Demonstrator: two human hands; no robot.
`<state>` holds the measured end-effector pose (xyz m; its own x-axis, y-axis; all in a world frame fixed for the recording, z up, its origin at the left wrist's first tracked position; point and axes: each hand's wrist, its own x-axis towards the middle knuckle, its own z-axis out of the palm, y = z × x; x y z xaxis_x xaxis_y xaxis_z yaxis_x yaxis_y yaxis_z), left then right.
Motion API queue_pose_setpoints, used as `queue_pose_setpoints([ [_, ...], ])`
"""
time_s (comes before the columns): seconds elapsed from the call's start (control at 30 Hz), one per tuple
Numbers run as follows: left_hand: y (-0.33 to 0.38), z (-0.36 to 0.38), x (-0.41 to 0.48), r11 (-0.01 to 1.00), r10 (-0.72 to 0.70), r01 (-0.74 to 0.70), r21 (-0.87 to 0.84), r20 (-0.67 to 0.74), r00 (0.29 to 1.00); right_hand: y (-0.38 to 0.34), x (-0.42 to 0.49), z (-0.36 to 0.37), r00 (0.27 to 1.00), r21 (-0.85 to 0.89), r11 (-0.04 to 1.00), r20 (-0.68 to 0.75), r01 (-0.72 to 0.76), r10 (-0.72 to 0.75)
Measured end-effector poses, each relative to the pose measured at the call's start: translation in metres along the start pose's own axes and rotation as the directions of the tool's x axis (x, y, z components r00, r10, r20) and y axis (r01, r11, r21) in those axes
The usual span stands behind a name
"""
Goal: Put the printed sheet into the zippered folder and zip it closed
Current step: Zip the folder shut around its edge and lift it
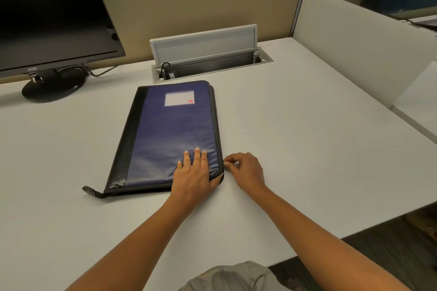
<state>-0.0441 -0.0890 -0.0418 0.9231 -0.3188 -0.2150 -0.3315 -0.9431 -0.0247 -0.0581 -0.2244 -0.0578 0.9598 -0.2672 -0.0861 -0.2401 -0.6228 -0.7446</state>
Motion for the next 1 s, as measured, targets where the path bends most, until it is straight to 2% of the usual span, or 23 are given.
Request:
queue_pose_setpoints([
  [0.17, -0.007, 0.004, 0.002, 0.999, 0.009, -0.009, -0.034, 0.001, 1.0, -0.003, -0.004, 0.003, 1.0, 0.066, 0.998, 0.002, -0.004, 0.004],
  [0.5, -0.044, -0.004, -0.011, 0.991, 0.015, -0.036, -0.129, -0.16, 0.987, -0.026, -0.017, 0.025, 0.992, 0.165, 0.978, -0.051, 0.124, -0.117],
  [0.6, -0.055, -0.004, -0.014, 0.994, 0.029, -0.052, -0.1, -0.214, 0.976, -0.037, -0.02, 0.027, 0.983, 0.178, 0.968, -0.083, 0.176, -0.163],
  [0.77, -0.072, -0.002, -0.017, 0.992, 0.097, -0.125, -0.036, -0.427, 0.899, -0.053, -0.029, 0.03, 0.951, 0.13, 0.944, -0.11, 0.303, -0.29],
  [1.0, -0.087, -0.005, -0.019, 0.978, 0.187, -0.206, 0.039, -0.612, 0.768, -0.071, -0.032, 0.027, 0.89, 0.063, 0.895, -0.163, 0.441, -0.427],
])
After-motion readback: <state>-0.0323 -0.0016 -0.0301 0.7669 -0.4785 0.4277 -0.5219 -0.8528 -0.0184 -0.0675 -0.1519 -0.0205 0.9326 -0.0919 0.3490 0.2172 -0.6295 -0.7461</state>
